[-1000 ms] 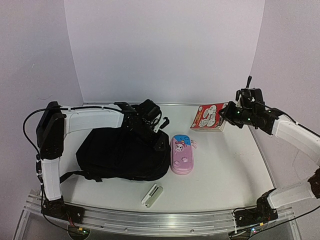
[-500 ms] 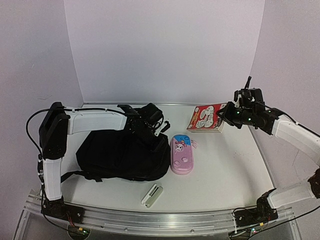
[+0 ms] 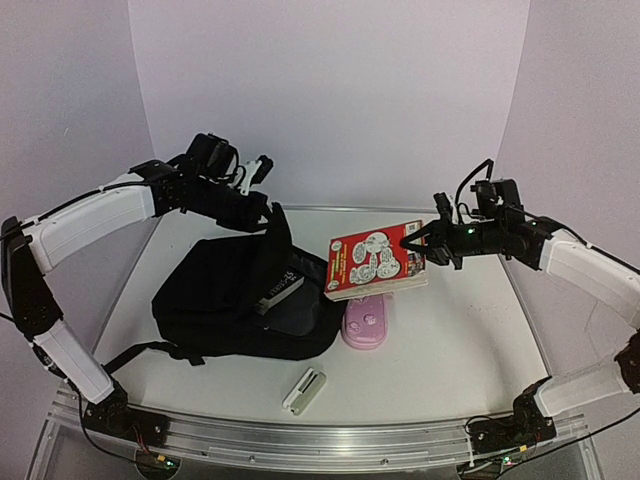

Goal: Pack the student bag
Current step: Place the book in the student bag.

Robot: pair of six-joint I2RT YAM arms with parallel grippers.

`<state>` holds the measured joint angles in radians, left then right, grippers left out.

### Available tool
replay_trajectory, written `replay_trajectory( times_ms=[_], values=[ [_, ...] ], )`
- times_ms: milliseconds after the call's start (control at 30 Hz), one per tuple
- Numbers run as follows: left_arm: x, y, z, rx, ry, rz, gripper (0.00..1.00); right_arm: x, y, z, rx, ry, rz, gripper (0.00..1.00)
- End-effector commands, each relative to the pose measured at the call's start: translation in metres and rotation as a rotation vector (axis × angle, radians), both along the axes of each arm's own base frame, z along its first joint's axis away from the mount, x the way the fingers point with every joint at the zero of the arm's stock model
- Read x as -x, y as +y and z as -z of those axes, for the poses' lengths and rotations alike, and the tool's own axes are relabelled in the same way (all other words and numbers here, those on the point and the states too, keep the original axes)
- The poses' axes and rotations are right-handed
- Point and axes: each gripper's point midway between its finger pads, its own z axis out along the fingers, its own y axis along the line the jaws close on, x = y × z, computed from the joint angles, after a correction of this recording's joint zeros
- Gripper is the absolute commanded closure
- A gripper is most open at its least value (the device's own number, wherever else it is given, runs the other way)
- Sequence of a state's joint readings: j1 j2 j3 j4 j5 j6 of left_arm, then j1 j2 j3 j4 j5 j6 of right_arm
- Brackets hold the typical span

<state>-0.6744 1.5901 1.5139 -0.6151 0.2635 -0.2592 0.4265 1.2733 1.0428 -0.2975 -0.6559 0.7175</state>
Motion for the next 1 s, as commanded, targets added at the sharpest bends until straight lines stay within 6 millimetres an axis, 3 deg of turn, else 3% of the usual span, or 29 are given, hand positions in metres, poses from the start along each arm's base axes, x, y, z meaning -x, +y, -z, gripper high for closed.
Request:
replay_trajectory(
  times_ms=[0, 100, 333, 600, 700, 967],
  values=[
    [0.014, -0.021, -0.024, 0.109, -0.038, 0.11, 1.0, 0.015, 0.042, -0.017, -0.2, 0.018, -0.159, 1.0],
    [0.017, -0.024, -0.027, 0.133, -0.033, 0.132, 1.0, 0.014, 0.067, -0.018, -0.266, 0.026, -0.182, 1.0],
    [0.02, -0.022, -0.032, 0.161, -0.044, 0.139, 1.0, -0.015, 0.103, 0.005, -0.293, 0.074, -0.113, 1.0],
    [0.026, -0.019, -0.037, 0.197, -0.048, 0.144, 1.0, -0.051, 0.144, -0.008, -0.414, 0.036, -0.067, 1.0],
    [0.026, -0.017, -0.037, 0.205, -0.048, 0.138, 1.0, -0.062, 0.166, 0.004, -0.413, 0.043, -0.041, 1.0],
    [0.026, -0.013, -0.038, 0.222, -0.045, 0.124, 1.0, -0.077, 0.22, 0.066, -0.347, 0.095, 0.046, 1.0]
  ],
)
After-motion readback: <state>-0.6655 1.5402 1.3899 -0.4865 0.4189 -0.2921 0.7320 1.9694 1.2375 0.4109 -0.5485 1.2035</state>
